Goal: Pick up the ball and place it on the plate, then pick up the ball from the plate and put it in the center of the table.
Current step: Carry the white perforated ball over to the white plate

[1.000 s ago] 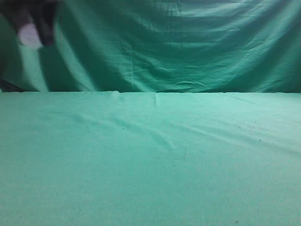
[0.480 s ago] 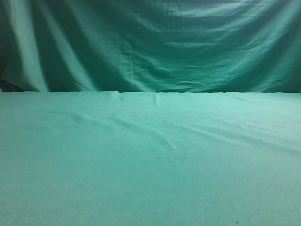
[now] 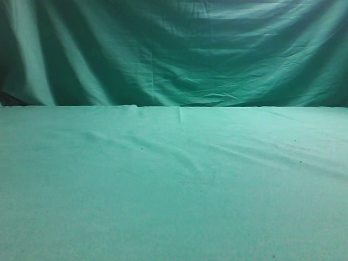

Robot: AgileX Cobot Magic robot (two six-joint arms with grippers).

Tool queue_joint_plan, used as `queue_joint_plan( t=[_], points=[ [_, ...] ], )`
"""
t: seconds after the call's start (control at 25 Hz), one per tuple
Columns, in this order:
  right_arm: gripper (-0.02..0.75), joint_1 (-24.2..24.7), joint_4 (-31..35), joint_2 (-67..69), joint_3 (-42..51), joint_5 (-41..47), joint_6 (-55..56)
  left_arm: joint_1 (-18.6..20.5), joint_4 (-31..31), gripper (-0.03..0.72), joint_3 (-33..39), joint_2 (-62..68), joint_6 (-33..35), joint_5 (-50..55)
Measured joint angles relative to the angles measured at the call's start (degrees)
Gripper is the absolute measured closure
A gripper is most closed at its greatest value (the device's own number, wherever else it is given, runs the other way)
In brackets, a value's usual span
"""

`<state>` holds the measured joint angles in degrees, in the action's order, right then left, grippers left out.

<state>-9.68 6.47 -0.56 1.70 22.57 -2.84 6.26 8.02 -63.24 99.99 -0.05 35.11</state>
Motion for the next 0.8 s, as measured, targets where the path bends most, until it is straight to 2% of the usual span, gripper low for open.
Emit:
queue_joint_plan(
  t=[0.48, 0.68, 0.72, 0.8],
  points=[
    [0.738, 0.0, 0.0, 0.0, 0.0, 0.0, 0.0, 0.0, 0.41, 0.393, 0.0, 0.31, 0.05, -2.26],
    [0.738, 0.0, 0.0, 0.0, 0.0, 0.0, 0.0, 0.0, -0.43, 0.184, 0.0, 0.31, 0.04, -2.63],
    [0.738, 0.0, 0.0, 0.0, 0.0, 0.0, 0.0, 0.0, -1.67, 0.16, -0.24, 0.31, 0.04, -2.17],
    [0.738, 0.0, 0.0, 0.0, 0.0, 0.0, 0.0, -0.12, -4.51, 0.174, -2.11, 0.31, 0.04, 0.06]
  ],
)
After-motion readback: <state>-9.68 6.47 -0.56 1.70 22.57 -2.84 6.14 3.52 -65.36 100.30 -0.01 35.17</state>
